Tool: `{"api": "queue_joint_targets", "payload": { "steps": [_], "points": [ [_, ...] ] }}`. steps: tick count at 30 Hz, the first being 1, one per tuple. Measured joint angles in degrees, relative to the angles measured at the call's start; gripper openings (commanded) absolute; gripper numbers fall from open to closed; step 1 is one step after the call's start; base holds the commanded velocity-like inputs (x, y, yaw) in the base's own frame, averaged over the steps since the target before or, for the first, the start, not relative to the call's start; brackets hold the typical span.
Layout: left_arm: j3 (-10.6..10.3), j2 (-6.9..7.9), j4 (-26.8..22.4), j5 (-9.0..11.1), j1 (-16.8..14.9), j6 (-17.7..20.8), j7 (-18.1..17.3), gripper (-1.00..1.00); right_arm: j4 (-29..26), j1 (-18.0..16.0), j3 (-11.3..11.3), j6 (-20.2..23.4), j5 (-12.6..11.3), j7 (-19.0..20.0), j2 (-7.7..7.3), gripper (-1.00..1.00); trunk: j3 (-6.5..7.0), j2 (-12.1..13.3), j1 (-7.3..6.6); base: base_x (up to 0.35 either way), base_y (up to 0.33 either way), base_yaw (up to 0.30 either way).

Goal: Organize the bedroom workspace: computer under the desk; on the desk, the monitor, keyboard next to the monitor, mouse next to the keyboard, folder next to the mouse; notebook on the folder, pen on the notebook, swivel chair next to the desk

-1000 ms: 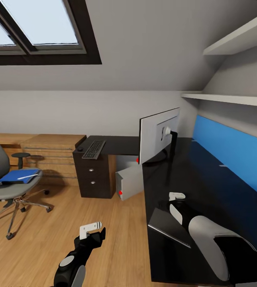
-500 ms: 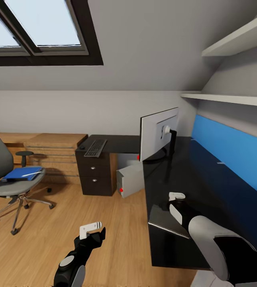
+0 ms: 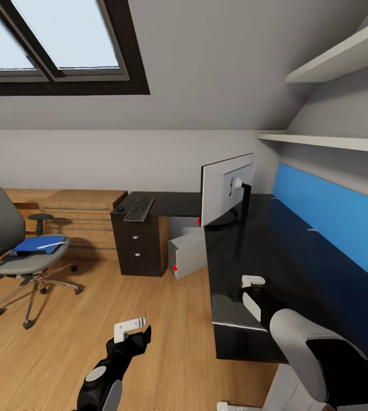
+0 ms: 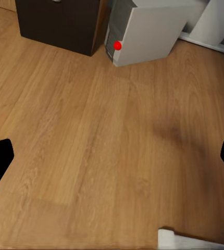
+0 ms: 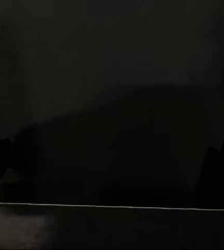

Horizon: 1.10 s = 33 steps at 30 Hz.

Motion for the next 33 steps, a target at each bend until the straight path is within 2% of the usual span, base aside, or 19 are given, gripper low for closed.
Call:
{"api": "queue_joint_targets", "payload": {
  "steps": [12, 23, 33],
  "points": [
    [0.0, 0.0, 0.0, 0.0, 0.0, 0.0, 0.0, 1.0, -0.01, 0.0, 0.03, 0.01, -0.01, 0.02, -0.01, 1.0, 0.0, 0.0, 0.0, -0.218, 0.0, 0.0],
    [-0.01, 0.01, 0.0, 0.04, 0.0, -0.01, 0.0, 1.0, 0.04, 0.0, 0.01, -0.09, 0.0, -0.01, 0.0, 1.0, 0.0, 0.0, -0.02, -0.042, 0.0, 0.0],
    [-0.01, 0.0, 0.03, 0.09, 0.0, 0.06, 0.0, 1.0, 0.04, 0.0, 0.01, -0.09, 0.0, 0.0, 0.0, 1.0, 0.0, 0.0, -0.01, -0.158, 0.0, 0.0]
  ]
}}
